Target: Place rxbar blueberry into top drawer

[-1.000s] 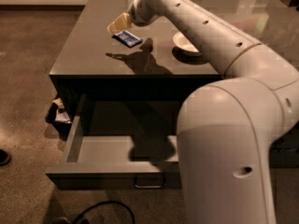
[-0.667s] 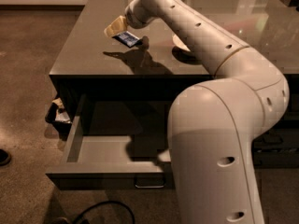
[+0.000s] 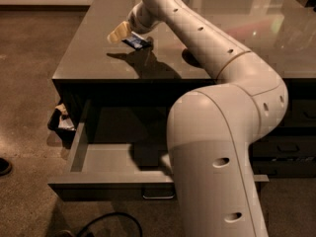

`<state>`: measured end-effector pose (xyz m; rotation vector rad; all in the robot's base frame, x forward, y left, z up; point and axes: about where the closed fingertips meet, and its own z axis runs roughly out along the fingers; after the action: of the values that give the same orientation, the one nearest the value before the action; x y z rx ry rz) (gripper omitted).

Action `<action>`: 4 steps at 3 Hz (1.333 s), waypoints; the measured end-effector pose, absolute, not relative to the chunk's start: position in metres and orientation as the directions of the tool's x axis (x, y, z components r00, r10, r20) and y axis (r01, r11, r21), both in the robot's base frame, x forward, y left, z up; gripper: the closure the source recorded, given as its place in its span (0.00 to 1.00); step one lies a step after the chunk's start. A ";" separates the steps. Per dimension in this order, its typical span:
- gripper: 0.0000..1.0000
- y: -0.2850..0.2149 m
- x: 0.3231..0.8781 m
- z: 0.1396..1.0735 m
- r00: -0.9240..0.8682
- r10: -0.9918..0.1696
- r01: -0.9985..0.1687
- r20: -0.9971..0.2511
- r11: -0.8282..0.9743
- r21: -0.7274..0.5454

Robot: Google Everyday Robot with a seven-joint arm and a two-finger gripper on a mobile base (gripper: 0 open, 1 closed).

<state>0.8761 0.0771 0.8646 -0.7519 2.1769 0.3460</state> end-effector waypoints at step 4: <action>0.50 0.086 0.873 0.844 -0.524 -0.461 -0.653 -0.716 0.757 -0.010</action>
Offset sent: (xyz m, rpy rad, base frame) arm 0.0003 0.0082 -0.0138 -0.0425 0.0336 0.0360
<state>0.8727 0.0864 0.8440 -0.8299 2.2188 0.3370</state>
